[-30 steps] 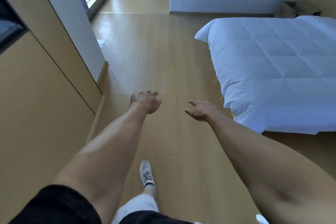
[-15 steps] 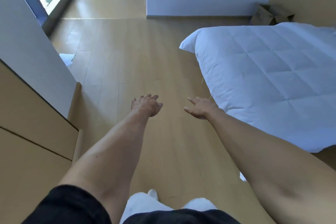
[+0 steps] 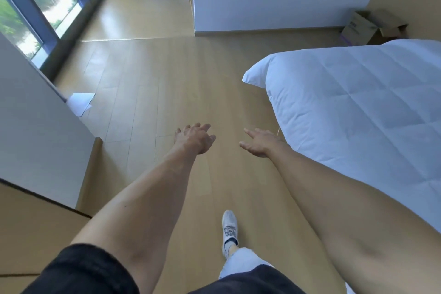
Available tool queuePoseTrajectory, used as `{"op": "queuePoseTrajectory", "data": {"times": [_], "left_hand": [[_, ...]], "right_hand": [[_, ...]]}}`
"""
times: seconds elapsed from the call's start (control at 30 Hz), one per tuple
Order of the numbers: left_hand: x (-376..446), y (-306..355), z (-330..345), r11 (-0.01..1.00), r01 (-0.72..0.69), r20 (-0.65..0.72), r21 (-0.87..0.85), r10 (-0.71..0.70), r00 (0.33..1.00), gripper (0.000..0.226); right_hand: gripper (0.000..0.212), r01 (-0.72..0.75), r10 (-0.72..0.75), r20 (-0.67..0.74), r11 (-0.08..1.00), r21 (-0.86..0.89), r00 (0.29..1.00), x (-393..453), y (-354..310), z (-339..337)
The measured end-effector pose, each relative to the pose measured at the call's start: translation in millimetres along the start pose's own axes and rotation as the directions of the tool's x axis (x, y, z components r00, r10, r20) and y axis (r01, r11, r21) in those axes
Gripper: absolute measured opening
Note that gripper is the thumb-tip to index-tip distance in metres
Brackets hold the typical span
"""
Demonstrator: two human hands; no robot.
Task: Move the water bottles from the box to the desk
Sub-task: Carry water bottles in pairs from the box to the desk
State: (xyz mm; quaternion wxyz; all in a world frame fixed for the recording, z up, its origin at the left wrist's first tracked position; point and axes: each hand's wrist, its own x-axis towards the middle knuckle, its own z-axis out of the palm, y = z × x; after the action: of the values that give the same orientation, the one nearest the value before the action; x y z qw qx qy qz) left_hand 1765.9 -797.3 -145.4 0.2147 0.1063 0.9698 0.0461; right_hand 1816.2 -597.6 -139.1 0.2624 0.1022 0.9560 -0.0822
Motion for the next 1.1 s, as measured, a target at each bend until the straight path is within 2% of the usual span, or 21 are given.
{"op": "queuePoseTrajectory", "data": {"times": [0.23,0.5,0.87,1.0,1.1], "left_hand": [[137.8,6.7,-73.5,0.997,0.075,-0.012,-0.022,-0.076,0.997,0.059],[268.1,18.8,-141.5,0.996,0.083,-0.033,-0.043,-0.085,0.996,0.06],[496.7,24.4,-208.6,0.999,-0.033,0.014,0.007,0.033,0.999,0.059],[588.6,23.8,-254.3,0.996,-0.086,0.052,0.01,0.086,0.995,0.061],[649.9,21.1,-293.9,0.992,-0.116,0.031,0.042,0.114,0.993,0.061]], "right_hand": [[0.07,0.044,-0.044,0.021,0.999,-0.003,0.999,142.1,-0.2,-87.3],[0.07,0.05,-0.049,0.023,0.999,-0.008,0.999,270.9,-4.9,-171.8],[0.069,-0.047,0.045,0.03,0.998,0.047,0.999,456.5,-14.5,-263.0],[0.067,-0.11,0.107,0.046,0.992,0.066,0.993,525.8,-20.2,-317.0],[0.067,-0.139,0.137,0.027,0.987,0.082,0.99,574.9,-25.0,-359.8]]}}
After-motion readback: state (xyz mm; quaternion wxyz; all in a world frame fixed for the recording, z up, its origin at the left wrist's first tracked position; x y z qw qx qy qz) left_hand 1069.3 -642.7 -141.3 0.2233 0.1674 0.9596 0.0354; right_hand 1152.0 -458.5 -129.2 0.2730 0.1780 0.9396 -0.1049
